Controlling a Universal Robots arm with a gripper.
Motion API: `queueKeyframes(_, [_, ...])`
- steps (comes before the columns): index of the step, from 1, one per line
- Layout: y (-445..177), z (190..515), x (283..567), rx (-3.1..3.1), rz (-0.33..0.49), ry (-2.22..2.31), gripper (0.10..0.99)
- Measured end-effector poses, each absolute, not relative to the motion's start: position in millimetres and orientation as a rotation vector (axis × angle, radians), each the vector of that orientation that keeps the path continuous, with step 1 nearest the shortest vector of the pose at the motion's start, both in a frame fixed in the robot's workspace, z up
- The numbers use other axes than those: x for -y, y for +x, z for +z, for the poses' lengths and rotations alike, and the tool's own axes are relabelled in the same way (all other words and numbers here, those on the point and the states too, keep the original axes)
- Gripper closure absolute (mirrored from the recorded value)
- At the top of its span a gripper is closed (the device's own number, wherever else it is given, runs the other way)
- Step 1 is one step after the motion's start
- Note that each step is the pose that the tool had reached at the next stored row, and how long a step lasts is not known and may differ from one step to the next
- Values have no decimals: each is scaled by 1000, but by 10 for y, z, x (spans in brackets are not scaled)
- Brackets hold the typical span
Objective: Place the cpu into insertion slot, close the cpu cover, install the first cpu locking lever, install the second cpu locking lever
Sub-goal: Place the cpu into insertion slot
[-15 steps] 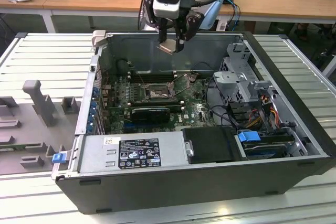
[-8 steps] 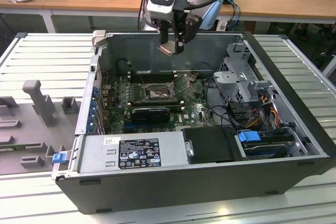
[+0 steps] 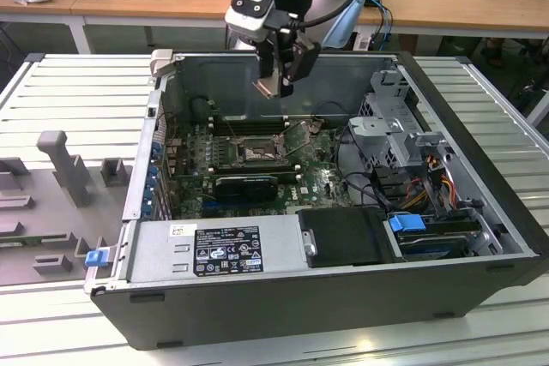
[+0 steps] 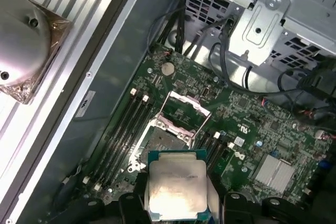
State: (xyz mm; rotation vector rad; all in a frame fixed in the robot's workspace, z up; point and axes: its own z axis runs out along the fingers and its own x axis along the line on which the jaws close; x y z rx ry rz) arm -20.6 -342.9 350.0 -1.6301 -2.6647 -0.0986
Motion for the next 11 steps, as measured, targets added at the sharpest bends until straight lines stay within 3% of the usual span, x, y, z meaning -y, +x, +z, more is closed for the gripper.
queueKeyframes(11, [-204,3406,3429,2628,-97,-1689,557])
